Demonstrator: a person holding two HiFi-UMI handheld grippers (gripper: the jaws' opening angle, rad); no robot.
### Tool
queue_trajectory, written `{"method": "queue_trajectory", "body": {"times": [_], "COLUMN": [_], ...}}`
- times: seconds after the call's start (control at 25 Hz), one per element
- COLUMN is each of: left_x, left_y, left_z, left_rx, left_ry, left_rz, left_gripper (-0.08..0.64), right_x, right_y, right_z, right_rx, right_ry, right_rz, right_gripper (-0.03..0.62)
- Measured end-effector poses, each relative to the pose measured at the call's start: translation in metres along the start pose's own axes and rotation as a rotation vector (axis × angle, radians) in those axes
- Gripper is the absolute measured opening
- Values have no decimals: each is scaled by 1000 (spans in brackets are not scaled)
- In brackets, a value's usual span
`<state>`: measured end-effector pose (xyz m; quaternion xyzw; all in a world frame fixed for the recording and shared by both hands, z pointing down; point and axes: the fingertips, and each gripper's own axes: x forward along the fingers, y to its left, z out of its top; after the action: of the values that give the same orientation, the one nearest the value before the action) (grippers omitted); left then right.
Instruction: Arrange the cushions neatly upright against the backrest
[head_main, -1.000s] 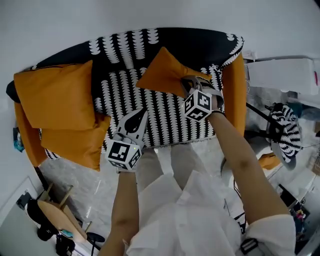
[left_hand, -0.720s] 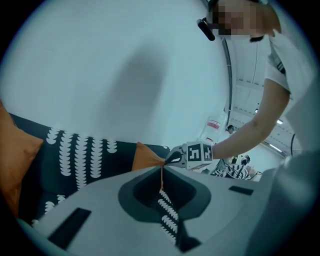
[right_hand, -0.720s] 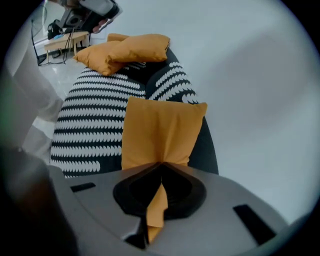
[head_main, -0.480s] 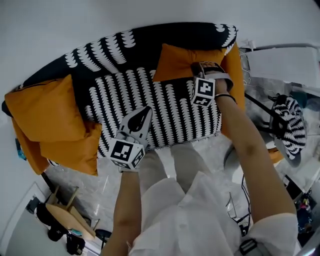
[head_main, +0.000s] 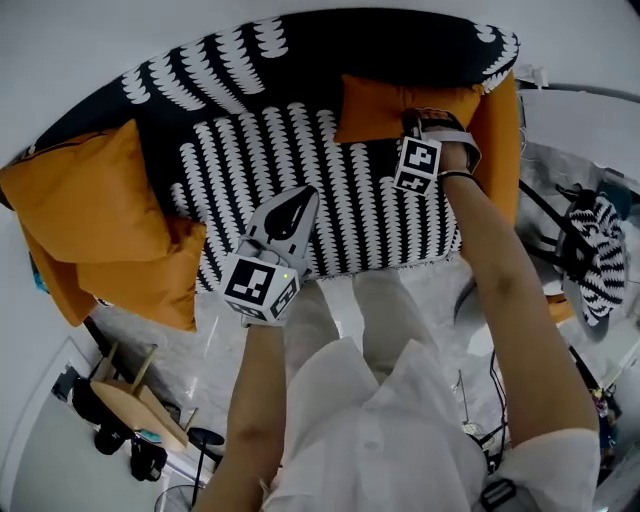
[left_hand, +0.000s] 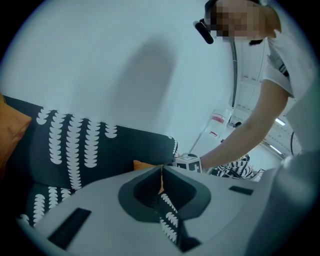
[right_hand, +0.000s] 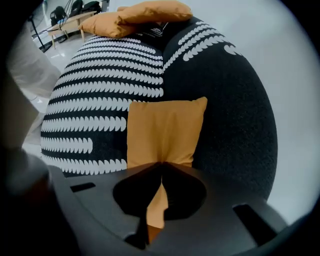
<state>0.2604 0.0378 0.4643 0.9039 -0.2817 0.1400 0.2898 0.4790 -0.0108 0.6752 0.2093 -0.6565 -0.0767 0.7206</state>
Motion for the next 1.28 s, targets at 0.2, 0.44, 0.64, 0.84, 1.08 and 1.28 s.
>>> {"method": "queue_trajectory", "body": {"times": [0.2,0.44,0.64,0.84,1.08,1.28], "left_x": [-31,-32,-58,-100,-160,-205], "left_y": [13,30,42,63,91,106], "left_z": [0,-2,1,7,3,-3], "left_rx": [-11,-49,-66,-81,-104,-135], "left_ry": [-17,-46,-89,-133,-176,-210], "left_rz": [29,46,73,135,209,278], "left_gripper": [23,23,23,23,23,23], "right_x": [-4,14,-3,-36,-78,-123], "right_y": [8,6,-1,-22,-37,-67], "right_z": [21,18,34,104,246,367], "right_rx": [-8,51,93,135,162,160], "right_ry": [18,61,41,-98,-316,-501], "right_rz": [22,118,145,149,187,196], "right_gripper": [29,88,154,169,184,199]}}
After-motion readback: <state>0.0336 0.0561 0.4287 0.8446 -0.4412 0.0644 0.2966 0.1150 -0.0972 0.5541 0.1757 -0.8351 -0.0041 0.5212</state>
